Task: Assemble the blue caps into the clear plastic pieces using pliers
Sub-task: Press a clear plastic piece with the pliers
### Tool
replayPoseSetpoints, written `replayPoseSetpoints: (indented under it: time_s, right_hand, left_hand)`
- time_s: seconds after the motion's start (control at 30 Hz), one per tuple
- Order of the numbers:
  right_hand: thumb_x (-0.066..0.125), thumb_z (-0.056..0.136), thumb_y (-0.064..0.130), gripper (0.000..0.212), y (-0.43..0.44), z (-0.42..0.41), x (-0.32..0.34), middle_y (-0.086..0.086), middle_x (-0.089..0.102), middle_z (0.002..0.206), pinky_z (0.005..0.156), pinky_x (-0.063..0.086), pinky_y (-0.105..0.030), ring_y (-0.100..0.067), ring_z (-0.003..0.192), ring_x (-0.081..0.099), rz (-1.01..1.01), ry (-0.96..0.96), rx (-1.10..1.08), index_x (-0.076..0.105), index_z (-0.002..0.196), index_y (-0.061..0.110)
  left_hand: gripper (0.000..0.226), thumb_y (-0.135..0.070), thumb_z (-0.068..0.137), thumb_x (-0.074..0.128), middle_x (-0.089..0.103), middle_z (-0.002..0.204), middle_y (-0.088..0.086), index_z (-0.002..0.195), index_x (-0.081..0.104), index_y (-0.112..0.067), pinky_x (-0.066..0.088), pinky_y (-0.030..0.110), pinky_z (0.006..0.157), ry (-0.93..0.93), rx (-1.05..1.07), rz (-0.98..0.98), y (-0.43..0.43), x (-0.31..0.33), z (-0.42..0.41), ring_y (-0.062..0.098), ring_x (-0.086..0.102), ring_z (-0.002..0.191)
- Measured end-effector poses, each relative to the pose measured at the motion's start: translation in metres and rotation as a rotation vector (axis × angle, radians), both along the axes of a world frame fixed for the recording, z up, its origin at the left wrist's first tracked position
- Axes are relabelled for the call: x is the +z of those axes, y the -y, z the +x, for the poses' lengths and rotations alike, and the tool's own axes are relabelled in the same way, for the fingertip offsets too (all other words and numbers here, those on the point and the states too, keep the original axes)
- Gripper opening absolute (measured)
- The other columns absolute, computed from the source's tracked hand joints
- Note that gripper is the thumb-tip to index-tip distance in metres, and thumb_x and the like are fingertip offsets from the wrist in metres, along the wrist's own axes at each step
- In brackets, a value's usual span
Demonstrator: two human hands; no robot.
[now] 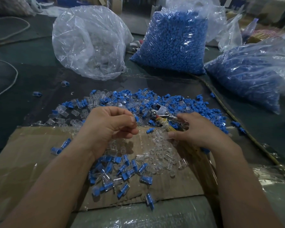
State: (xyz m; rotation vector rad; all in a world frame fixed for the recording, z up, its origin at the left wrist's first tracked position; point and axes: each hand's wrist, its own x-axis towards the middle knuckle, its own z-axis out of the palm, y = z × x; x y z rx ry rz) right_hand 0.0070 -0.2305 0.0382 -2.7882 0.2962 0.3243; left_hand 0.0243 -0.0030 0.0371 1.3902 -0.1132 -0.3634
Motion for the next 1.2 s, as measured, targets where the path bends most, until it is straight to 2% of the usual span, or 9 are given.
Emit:
replayPoseSetpoints:
  time_s: [0.07,0.2,0.3,0.4,0.63,0.73,0.93,1.1,1.2]
  right_hand:
    - [0.069,0.069,0.054,0.086,0.000,0.001,-0.001,0.000,0.040,0.130,0.097,0.035,-0.037,-0.018,0.116,0.040,-0.015,0.006,0.003,0.030,0.141,0.027]
    - [0.072,0.068,0.041,0.077,-0.003,0.005,-0.002,0.004,0.036,0.107,0.094,0.039,-0.039,-0.014,0.100,0.038,-0.058,0.013,-0.008,0.036,0.135,0.027]
    - [0.072,0.064,0.043,0.076,-0.007,0.007,-0.005,0.002,0.040,0.114,0.091,0.039,-0.038,-0.015,0.101,0.039,-0.092,0.056,-0.026,0.040,0.131,0.026]
    - [0.074,0.063,0.037,0.065,-0.008,0.005,-0.005,0.001,0.051,0.115,0.075,0.038,-0.029,-0.012,0.091,0.042,-0.034,0.178,-0.016,0.052,0.122,0.023]
    - [0.071,0.065,0.019,0.069,-0.008,-0.002,0.005,-0.001,0.061,0.116,0.075,0.037,-0.017,-0.006,0.087,0.051,0.195,0.479,0.017,0.050,0.130,0.023]
    - [0.067,0.067,0.017,0.063,-0.014,-0.005,0.006,0.003,0.061,0.102,0.079,0.040,-0.017,-0.007,0.084,0.054,0.203,0.570,0.069,0.052,0.129,0.017]
    - [0.063,0.071,0.012,0.051,-0.026,-0.006,0.003,0.021,0.051,0.075,0.063,0.043,-0.012,-0.002,0.064,0.056,0.219,0.668,0.162,0.058,0.121,0.015]
    - [0.066,0.068,0.003,0.052,-0.026,-0.004,0.003,0.010,0.047,0.087,0.067,0.031,0.001,0.009,0.072,0.045,0.166,0.771,0.148,0.057,0.119,0.012]
    - [0.057,0.064,0.015,0.049,-0.027,-0.007,0.005,0.008,0.047,0.092,0.071,0.031,0.001,0.009,0.076,0.045,0.178,0.800,0.180,0.060,0.113,0.011]
  left_hand:
    - [0.005,-0.011,0.050,0.070,0.066,0.059,0.012,0.055,0.067,-0.010,0.052,0.021,0.046,-0.006,0.000,-0.003,0.000,0.000,0.000,0.022,0.066,0.055]
    - [0.009,-0.010,0.050,0.069,0.066,0.059,0.011,0.058,0.066,-0.008,0.052,0.021,0.046,-0.009,-0.002,-0.009,0.001,-0.001,0.001,0.021,0.066,0.055]
    - [0.008,-0.011,0.050,0.069,0.066,0.060,0.011,0.058,0.066,-0.009,0.052,0.021,0.046,-0.010,-0.003,-0.015,0.001,-0.001,0.001,0.022,0.067,0.055]
    - [0.004,-0.011,0.051,0.069,0.067,0.060,0.011,0.054,0.068,-0.011,0.052,0.021,0.046,-0.015,-0.004,-0.029,0.000,-0.002,0.001,0.022,0.067,0.056]
    - [0.013,-0.010,0.054,0.067,0.066,0.060,0.010,0.066,0.063,-0.005,0.052,0.021,0.047,-0.022,0.016,-0.049,0.001,-0.002,0.003,0.020,0.067,0.056]
    - [0.018,-0.009,0.056,0.066,0.066,0.059,0.009,0.072,0.060,-0.002,0.053,0.020,0.048,-0.028,0.030,-0.061,0.002,-0.003,0.003,0.018,0.067,0.056]
    - [0.018,-0.006,0.059,0.061,0.066,0.058,0.008,0.075,0.057,-0.001,0.052,0.018,0.047,-0.037,0.061,-0.126,0.002,-0.004,0.003,0.017,0.067,0.055]
    - [0.016,-0.005,0.059,0.060,0.067,0.058,0.007,0.075,0.056,-0.002,0.052,0.018,0.049,-0.017,0.116,-0.172,0.004,-0.005,0.002,0.017,0.068,0.057]
    - [0.015,-0.007,0.060,0.060,0.067,0.059,0.006,0.074,0.056,-0.004,0.053,0.018,0.051,0.016,0.146,-0.201,0.006,-0.005,0.001,0.016,0.068,0.058]
